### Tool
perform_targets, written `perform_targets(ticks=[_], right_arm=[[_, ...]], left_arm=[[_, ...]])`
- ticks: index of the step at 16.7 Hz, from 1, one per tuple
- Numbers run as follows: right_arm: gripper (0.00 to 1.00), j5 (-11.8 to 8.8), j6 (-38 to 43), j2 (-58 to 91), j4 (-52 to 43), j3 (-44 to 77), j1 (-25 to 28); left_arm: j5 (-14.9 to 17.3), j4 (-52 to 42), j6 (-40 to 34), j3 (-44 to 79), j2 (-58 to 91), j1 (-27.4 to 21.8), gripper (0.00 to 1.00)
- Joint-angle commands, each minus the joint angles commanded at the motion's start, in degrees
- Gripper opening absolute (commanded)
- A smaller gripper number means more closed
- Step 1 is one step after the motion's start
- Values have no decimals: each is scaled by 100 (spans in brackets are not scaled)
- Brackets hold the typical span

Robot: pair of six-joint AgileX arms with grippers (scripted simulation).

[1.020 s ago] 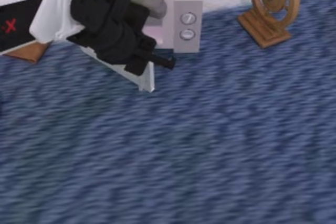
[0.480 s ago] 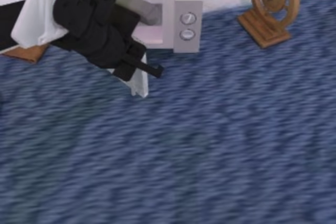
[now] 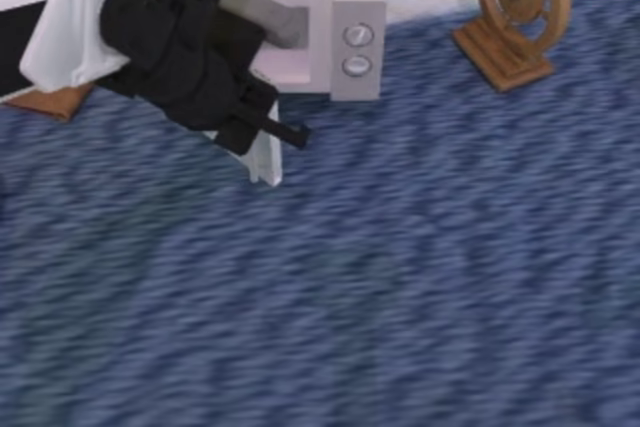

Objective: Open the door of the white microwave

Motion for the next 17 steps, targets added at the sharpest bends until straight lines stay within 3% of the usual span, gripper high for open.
perform_targets(ticks=[13,17], right_arm=[[100,0,0,0,0,0,0],[100,0,0,0,0,0,0]], left_arm=[[0,0,0,0,0,0,0],[127,-7,170,-67,-56,49,0]])
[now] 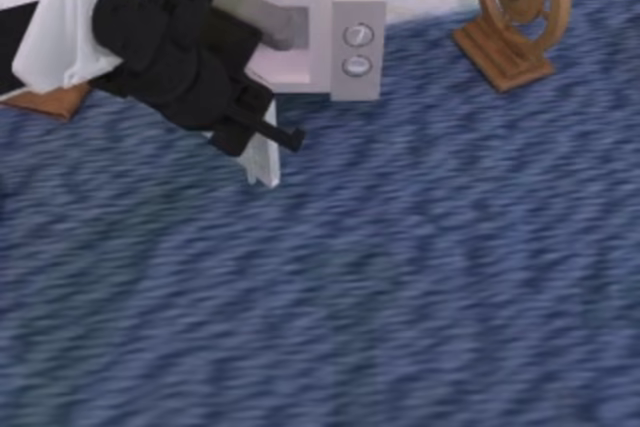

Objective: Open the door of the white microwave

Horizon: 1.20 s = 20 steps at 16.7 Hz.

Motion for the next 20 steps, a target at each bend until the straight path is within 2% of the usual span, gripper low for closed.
perform_targets(ticks=[6,20], right_arm=[[100,0,0,0,0,0,0],[100,0,0,0,0,0,0]], left_arm=[[391,-73,746,-281,-252,301,0],[396,-70,755,-281,-260,305,0]])
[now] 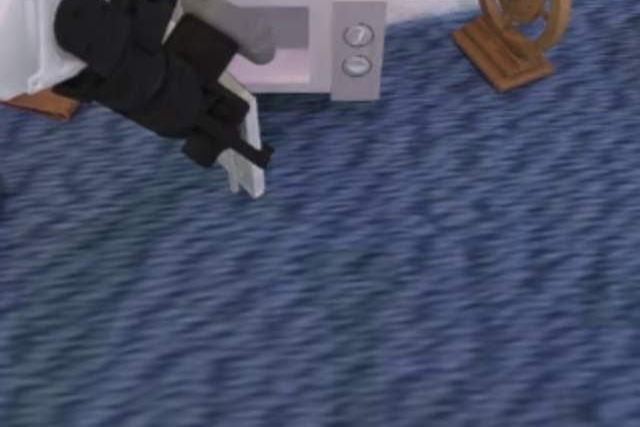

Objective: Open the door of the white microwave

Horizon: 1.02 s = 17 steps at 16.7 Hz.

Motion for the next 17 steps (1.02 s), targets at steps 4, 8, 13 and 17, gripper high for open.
perform_targets(ticks=[4,8,13,17], right_arm=[[100,0,0,0,0,0,0],[100,0,0,0,0,0,0],[100,0,0,0,0,0,0],[100,0,0,0,0,0,0]], left_arm=[[0,0,0,0,0,0,0],[0,0,0,0,0,0,0],[33,-3,4,-19,9,-14,0],[240,-109,434,-97,-62,171,0]])
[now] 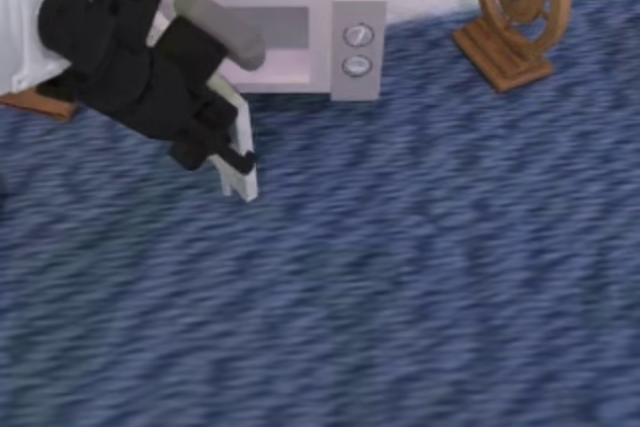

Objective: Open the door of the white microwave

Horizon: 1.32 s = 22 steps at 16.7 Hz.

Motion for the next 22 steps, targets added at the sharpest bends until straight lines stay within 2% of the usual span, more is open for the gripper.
perform_targets(ticks=[5,22], right_arm=[[100,0,0,0,0,0,0],[100,0,0,0,0,0,0]], left_arm=[[301,-121,604,-108,-142,255,0],[306,-119,613,-106,-148,259,0]])
